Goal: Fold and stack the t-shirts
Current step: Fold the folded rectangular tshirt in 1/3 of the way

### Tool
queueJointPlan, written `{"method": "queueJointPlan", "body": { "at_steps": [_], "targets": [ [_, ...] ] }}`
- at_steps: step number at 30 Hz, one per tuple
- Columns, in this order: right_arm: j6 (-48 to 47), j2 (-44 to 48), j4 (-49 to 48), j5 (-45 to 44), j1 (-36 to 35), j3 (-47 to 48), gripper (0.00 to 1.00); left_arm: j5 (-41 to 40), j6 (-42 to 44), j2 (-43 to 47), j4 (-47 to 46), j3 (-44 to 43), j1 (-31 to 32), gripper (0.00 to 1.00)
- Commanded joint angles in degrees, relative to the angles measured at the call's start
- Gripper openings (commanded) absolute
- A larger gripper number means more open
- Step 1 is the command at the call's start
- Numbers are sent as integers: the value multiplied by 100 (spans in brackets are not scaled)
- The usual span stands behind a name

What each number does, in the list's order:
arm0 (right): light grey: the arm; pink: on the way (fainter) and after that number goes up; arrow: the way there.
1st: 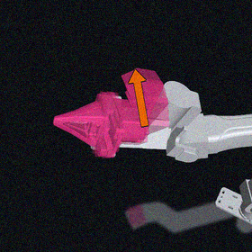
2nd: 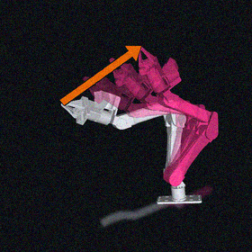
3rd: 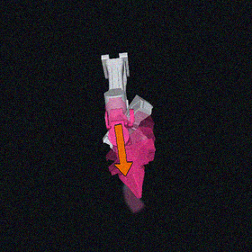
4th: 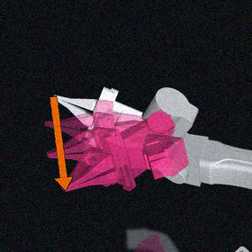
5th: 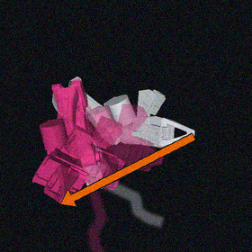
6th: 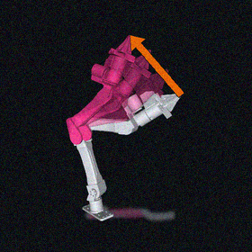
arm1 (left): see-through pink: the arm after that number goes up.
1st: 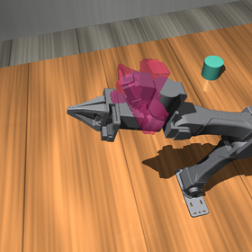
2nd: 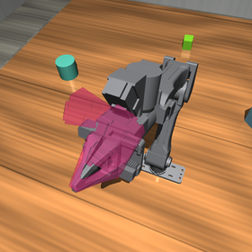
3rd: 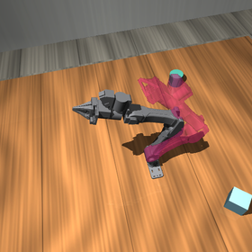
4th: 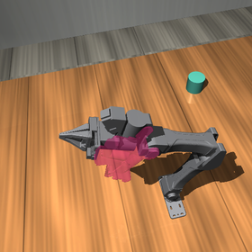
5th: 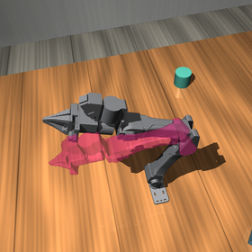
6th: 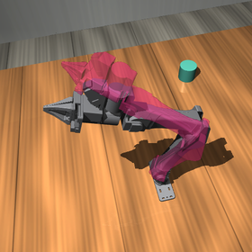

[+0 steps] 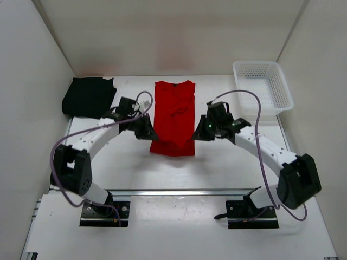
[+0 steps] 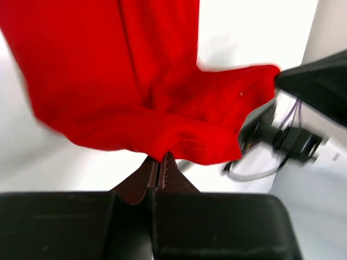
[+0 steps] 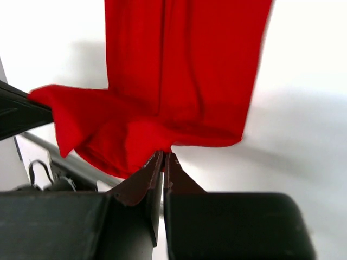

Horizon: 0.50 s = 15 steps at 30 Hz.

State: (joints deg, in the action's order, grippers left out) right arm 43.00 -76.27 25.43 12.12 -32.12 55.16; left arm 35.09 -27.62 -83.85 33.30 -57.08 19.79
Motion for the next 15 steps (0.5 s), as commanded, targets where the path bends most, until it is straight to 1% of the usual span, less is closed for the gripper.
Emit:
{"method": "queueJointPlan", "body": {
  "at_steps": [1,2,4,5,8,10,15],
  "targets": [
    [-836,-597,15,220,503,898,0,15,98,-656,10,-1012,-274,0],
    [-1020,-730,41,273,522,1048,0,-37,116,-763,36,-1155,-378,0],
    [-1188,-1248,67,308,802,1601,0,-99,116,-1236,-42,-1777,-423,0],
    [-1311,-1380,67,387,847,1743,1,-160,107,-1387,-69,-1885,-450,0],
    [-1566,-2005,182,475,1031,2383,0,-222,186,-1905,-43,-2587,-476,0],
    [-1646,-2513,374,484,1058,2911,0,-275,187,-2116,-96,-2764,-503,0],
    [-1787,-3130,341,625,1173,3404,1,-345,230,-2574,-122,-3055,-634,0]
  ]
}}
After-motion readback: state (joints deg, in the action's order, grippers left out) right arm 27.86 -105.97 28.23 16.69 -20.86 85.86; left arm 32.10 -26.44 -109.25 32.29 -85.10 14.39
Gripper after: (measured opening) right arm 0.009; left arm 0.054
